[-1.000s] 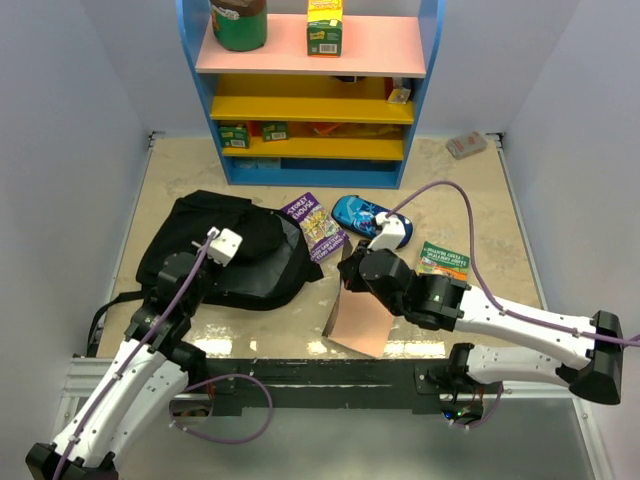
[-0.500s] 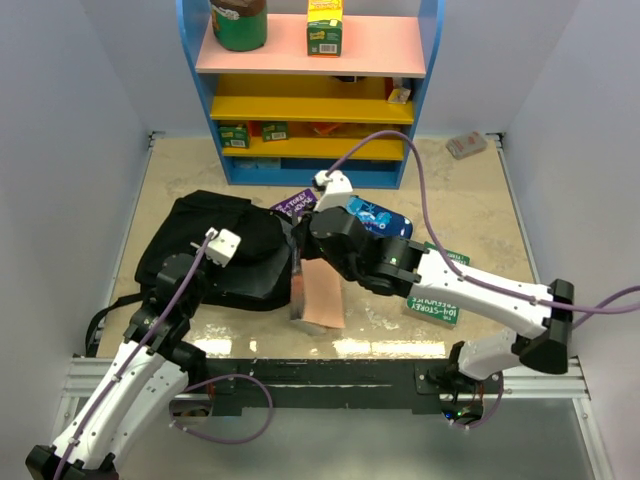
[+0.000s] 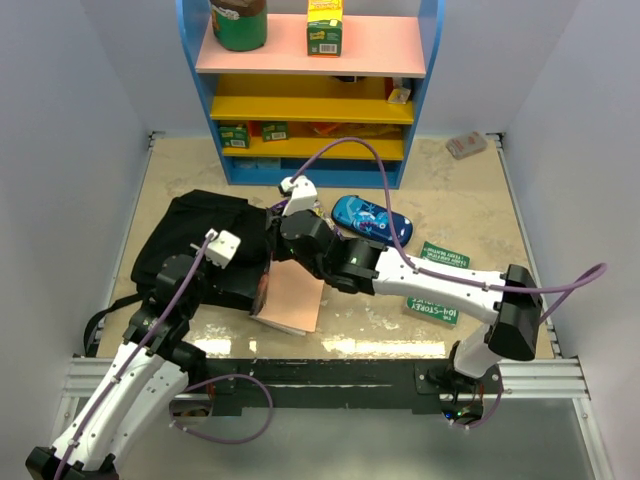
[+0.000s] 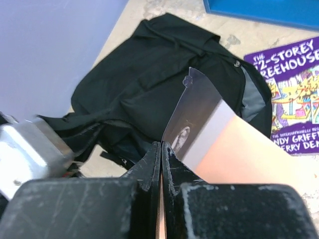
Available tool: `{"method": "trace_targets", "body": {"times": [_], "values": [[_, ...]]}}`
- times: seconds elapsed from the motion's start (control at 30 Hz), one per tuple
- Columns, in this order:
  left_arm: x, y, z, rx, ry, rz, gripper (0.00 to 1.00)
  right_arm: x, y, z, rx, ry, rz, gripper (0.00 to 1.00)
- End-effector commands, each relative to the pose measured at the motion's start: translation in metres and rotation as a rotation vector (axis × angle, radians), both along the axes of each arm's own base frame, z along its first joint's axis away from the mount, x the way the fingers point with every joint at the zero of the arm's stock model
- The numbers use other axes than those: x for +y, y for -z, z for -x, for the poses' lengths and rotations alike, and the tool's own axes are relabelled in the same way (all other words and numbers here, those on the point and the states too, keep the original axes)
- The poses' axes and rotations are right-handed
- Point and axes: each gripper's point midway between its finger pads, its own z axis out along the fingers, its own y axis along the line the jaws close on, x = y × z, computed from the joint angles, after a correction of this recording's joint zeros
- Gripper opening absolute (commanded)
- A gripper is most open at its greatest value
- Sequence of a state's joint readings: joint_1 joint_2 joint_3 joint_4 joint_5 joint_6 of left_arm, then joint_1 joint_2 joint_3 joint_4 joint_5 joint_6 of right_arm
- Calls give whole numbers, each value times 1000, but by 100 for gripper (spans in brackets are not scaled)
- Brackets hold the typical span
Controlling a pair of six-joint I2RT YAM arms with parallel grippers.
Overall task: Pack the student bag
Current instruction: Place the book in the student bag.
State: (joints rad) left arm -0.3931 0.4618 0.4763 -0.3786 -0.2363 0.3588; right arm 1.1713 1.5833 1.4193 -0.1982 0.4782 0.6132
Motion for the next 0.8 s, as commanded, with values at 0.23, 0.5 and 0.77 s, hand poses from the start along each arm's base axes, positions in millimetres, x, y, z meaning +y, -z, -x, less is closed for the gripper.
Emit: {"method": "trace_targets", "body": {"times": [0.23,0.5,0.77], "values": [[-3,-8,7,-31,38,16,0,-41,126,17,187,85,85,24],[-6,-3,7,-7,60,3,0,-90,179,27,289,200,147,96],[-7,-4,7,-6,69,2,0,-76,189,40,342,34,-107,96]]}}
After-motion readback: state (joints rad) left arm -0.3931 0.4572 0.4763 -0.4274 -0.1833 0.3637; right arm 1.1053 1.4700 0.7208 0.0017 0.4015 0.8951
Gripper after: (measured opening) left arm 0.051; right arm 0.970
